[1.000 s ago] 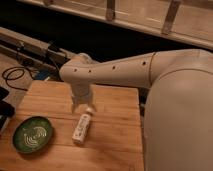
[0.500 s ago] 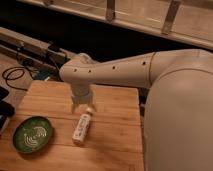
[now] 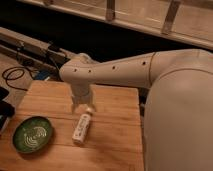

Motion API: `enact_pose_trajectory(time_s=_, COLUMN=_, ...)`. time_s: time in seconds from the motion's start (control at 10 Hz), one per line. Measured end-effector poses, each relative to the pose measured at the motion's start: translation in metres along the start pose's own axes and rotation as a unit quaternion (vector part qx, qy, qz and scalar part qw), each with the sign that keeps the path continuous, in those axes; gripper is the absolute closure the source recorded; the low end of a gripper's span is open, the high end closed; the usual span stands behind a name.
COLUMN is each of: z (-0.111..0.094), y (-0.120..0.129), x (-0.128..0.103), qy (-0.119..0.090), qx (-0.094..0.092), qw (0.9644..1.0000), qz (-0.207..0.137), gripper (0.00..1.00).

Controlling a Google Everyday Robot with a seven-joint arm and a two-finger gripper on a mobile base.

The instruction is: Place the bottle in the ceramic bowl

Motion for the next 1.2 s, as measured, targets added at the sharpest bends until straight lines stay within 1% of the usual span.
enact_pose_trajectory(time_s=0.8, z=-0.001, y=-0.001, x=0.000, qy=-0.002, qx=0.001, qw=1.0000, qz=-0.001, gripper=0.35)
enact_pose_trajectory(time_s=0.9, z=0.002, y=-0.002, x=0.000, qy=-0.014, qx=-0.004, qw=0.9999, qz=0.007, gripper=0.35)
enact_pose_trajectory(time_s=1.0, z=0.009, y=-0.007, x=0.001, qy=-0.027, qx=-0.002, qw=0.9995, qz=0.018, gripper=0.35)
enact_pose_trajectory(time_s=1.1, z=0.019, y=-0.009, x=0.000, qy=-0.036, qx=-0.002, qw=0.9991, qz=0.023, gripper=0.35)
enact_pose_trajectory(time_s=1.2, z=0.037, y=-0.007, x=0.000, qy=-0.044, qx=-0.001, qw=0.9987, qz=0.026, gripper=0.35)
